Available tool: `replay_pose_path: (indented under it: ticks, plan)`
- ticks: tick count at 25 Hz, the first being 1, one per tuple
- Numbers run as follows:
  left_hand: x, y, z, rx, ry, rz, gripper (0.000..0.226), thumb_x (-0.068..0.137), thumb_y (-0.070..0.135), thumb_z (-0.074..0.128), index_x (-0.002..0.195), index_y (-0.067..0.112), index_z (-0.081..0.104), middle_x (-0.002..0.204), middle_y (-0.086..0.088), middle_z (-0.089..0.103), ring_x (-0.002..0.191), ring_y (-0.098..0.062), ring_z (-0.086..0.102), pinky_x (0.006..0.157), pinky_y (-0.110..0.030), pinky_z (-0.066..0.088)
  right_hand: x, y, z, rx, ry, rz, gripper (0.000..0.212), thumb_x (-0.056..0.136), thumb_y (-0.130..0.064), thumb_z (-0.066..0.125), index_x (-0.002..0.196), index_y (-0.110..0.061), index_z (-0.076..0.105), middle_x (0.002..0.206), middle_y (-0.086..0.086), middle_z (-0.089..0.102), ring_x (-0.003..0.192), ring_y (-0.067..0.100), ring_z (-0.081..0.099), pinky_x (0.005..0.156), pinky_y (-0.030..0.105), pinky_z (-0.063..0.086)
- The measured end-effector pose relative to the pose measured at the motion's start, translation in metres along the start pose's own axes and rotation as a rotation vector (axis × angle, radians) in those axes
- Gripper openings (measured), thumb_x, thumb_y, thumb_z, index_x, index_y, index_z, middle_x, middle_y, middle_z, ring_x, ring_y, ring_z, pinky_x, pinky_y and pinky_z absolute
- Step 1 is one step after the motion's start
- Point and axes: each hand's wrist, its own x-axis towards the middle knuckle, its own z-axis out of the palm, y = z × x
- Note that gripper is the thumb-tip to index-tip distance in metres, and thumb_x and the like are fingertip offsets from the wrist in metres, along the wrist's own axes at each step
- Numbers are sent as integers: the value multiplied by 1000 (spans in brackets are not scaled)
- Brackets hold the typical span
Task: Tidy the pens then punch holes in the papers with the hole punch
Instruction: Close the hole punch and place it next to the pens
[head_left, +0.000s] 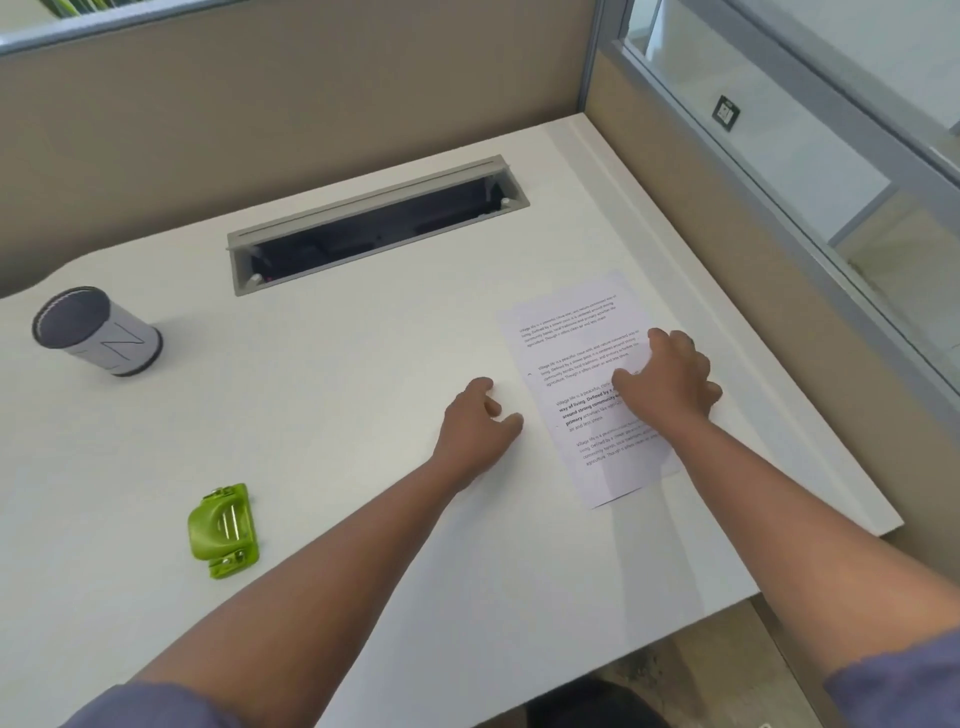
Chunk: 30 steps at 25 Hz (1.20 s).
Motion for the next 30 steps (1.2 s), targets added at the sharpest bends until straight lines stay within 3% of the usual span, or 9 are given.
replay_pose_path:
  ticks: [3,5,8,14,19,24,27,30]
  plan:
    - [-8,-2,-4,5,-93,36,67,86,32,71,145,20,44,123,2,56,102,-17,60,90,-37,55,1,6,-6,-47,-14,28,67,81,-43,63,140,-22,40,145,4,39,135,34,36,100,53,37]
    - [-15,-2,-5,72,-125,86,65,87,29,70,146,18,44,129,-1,54,102,-16,58,96,-34,50,-3,4,-8,-76,-33,-20,71,82,-44,64,145,-24,38,150,4,37,139,34,32,102,54,36]
    - [-23,-5,-12,149,-118,118,60,90,27,67,145,17,46,136,-3,52,115,-18,55,101,-32,45,-19,-15,-1,-38,-75,-134,73,84,-46,66,149,-26,39,158,1,33,143,32,31,108,54,33]
    - [-37,-36,-57,240,-36,99,52,93,29,61,143,21,49,149,1,46,136,-18,45,112,-36,38,-73,-78,43,-27,-163,-415,58,86,-42,66,141,-28,51,154,-4,41,140,26,38,109,45,34]
    - [-63,-82,-112,353,131,139,43,95,27,58,138,20,55,146,3,52,133,-21,47,110,-36,36,-132,-142,87,39,-302,-638,55,88,-38,67,140,-23,54,152,-5,47,138,21,44,110,37,35]
    - [-96,-144,-170,327,397,107,33,91,23,62,123,19,65,132,1,61,124,-26,51,102,-38,40,-182,-206,126,42,-457,-776,57,88,-34,68,141,-22,53,150,-4,52,137,19,47,112,41,39]
    - [-114,-175,-192,222,534,31,38,90,22,63,127,21,60,133,2,54,125,-25,43,100,-33,36,-203,-235,143,35,-501,-820,60,87,-33,69,143,-22,52,151,-3,51,139,19,45,114,42,38]
    - [-124,-195,-202,-62,586,-119,50,88,27,67,134,21,50,134,4,44,122,-20,41,96,-31,37,-216,-252,154,31,-545,-852,64,86,-31,70,146,-22,49,152,-2,49,140,20,44,114,41,38]
